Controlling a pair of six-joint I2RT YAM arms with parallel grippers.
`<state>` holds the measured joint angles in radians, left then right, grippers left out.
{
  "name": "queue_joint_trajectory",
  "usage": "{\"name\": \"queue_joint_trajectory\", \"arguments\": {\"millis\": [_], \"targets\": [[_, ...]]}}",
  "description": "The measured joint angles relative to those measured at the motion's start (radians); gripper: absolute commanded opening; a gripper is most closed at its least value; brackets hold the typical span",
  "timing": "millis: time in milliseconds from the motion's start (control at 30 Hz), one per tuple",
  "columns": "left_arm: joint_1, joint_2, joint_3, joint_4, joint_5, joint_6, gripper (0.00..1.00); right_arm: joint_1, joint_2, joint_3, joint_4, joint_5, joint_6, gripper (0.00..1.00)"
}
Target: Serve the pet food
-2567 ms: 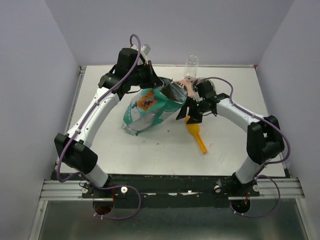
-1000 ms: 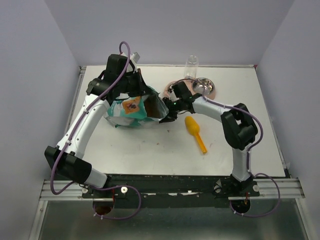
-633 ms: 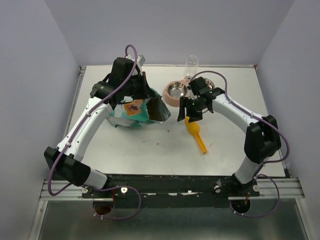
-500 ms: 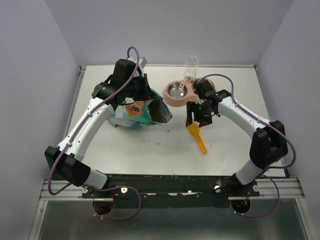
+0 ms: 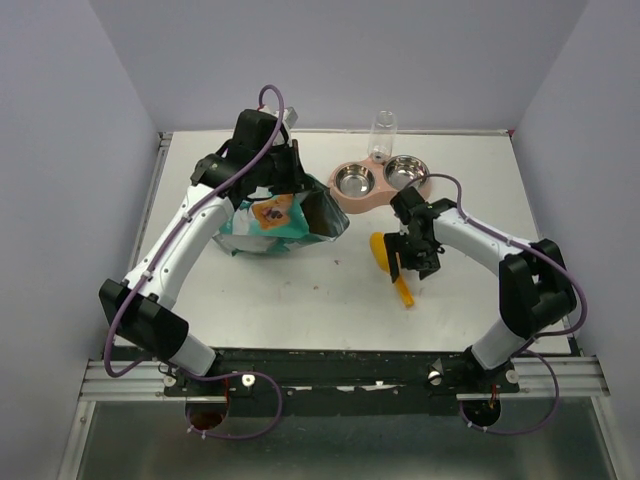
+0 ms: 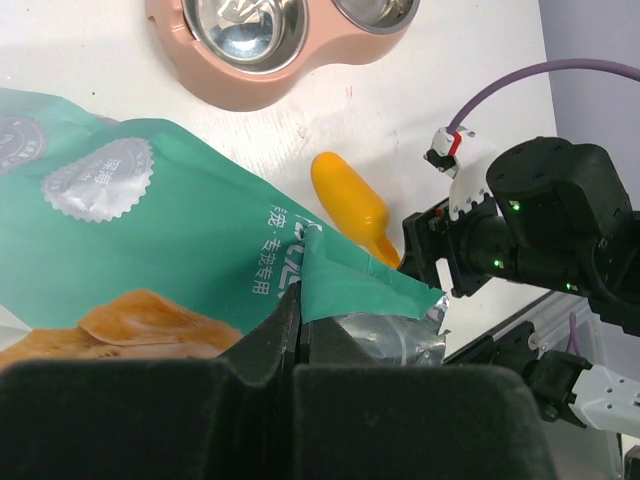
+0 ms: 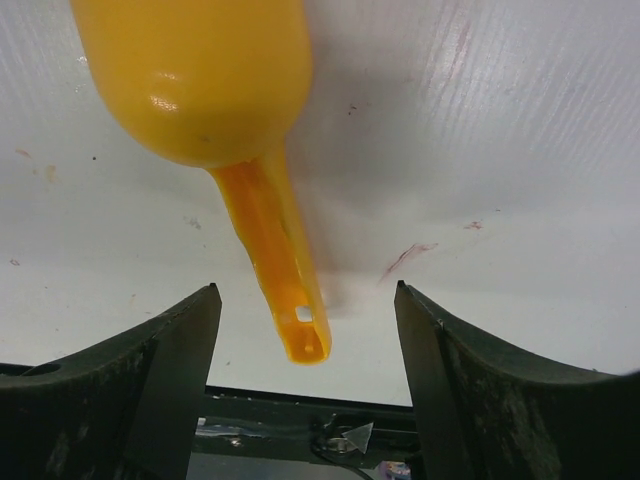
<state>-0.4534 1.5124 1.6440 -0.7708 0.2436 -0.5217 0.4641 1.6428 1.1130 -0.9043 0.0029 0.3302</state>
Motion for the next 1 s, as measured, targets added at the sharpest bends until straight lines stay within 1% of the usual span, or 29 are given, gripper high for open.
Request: {"name": "queue_joint_trajectory", "arguments": {"millis": [133,200,300,400,600,667,833,1000], "targets": [[0.0,0.008,0.015,-0.014,0.0,0.002,0.0,0.015,-0.003,-0.025,0.016,0.015,0.003,0.78],[0.002,0.008,0.017,-0.017,0.0,0.002,0.0,0.042,-0.001,-0.029,0.016,0.027,0.01,0.74],[0.007,0.008,0.017,-0.019,0.0,0.002,0.0,0.097,0.014,-0.029,0.027,0.04,0.021,0.64],[0.014,0.008,0.016,-0.018,0.003,0.002,0.0,0.13,0.042,-0.03,0.049,0.055,0.025,0.58],[0.024,0.006,0.016,-0.018,0.013,0.002,0.0,0.13,0.082,-0.035,0.092,0.102,0.026,0.47],[0.026,0.006,0.016,-0.018,0.016,0.002,0.0,0.13,0.085,-0.039,0.108,0.109,0.027,0.41],[0.027,0.003,0.016,-0.018,0.019,0.003,0.0,0.13,0.085,-0.058,0.139,0.108,0.027,0.2],[0.033,-0.002,0.014,-0.016,0.021,0.005,0.0,0.129,0.071,-0.071,0.175,0.022,0.021,0.01]]}}
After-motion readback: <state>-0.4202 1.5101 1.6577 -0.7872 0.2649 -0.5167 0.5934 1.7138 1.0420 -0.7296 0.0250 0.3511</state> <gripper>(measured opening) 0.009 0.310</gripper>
